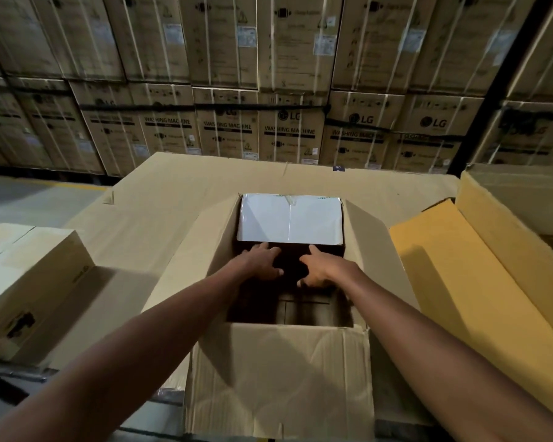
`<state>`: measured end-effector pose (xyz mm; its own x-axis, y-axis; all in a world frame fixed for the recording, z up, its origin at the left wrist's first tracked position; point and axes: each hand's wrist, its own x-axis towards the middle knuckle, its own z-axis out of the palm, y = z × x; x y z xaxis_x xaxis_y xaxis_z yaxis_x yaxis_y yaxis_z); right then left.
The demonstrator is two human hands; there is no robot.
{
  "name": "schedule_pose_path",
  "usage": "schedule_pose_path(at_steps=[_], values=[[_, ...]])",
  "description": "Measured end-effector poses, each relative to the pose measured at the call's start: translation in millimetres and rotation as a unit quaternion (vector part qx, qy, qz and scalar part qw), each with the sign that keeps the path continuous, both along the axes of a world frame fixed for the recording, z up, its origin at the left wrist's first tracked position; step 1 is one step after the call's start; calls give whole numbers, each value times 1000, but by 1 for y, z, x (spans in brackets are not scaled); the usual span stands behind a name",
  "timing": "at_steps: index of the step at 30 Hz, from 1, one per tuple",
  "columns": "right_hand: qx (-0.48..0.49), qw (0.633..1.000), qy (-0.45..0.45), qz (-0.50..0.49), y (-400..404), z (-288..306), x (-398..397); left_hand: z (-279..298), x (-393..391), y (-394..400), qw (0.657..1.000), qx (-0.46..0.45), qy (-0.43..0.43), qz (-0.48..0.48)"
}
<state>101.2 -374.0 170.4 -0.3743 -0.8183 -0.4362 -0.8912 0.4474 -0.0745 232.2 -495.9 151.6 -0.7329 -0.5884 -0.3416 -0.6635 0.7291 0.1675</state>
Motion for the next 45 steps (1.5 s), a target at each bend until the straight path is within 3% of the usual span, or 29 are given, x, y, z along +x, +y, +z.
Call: schedule_pose_path(at_steps=[8, 14, 29, 37, 41, 45], values=[[-157, 987, 25, -7, 10, 27, -15, 36, 11, 1, 979, -123, 162, -2], [-286, 956, 48, -45, -30, 50, -49, 63, -19, -46, 951, -140, 276, 4], [-264, 958, 88, -66, -91, 12, -97, 27, -51, -123, 975, -109, 193, -11], [-336, 932, 13, -134, -58, 30, -92, 38, -35, -107, 967, -42, 249, 25], [-397, 897, -60, -187, -6, 24, -96, 40, 8, -86, 925, 33, 377, 37], [-413, 871, -137, -228, 62, 5, -87, 29, 66, -69, 898, 54, 433, 63]])
